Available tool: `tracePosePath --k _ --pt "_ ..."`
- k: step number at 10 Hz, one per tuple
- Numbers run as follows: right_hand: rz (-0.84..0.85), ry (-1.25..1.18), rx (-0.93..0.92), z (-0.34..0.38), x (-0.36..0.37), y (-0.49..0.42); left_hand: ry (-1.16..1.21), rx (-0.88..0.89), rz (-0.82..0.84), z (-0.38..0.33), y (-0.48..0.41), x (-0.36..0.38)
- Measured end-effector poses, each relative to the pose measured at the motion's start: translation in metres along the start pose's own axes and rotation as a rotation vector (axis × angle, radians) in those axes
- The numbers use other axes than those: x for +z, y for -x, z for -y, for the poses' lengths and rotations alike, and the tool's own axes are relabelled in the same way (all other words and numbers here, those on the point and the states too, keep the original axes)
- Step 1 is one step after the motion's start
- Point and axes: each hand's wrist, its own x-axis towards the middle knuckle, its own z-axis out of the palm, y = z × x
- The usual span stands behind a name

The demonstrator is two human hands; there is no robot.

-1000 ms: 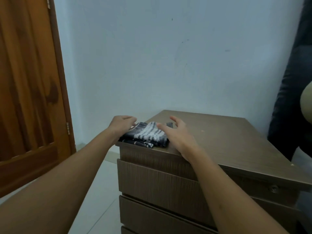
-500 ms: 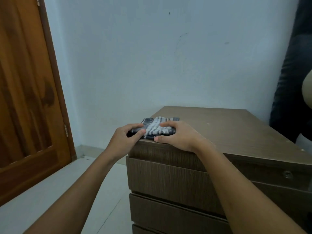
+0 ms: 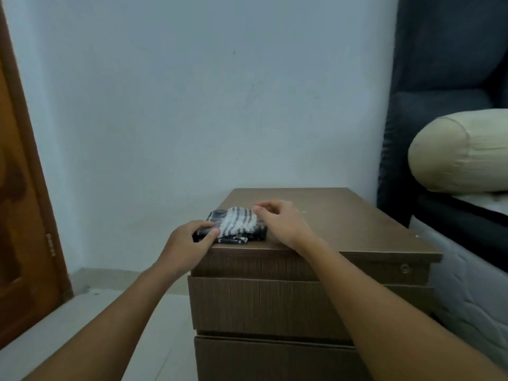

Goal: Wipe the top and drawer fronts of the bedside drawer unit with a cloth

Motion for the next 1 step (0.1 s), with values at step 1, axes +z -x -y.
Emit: tracePosePath --k 1 --pt "-0.108 -0.004 -0.040 0.0113 -0.0227 -0.0034 -0.229 0.062 0.107 -0.0239 -0.0166 -0.0183"
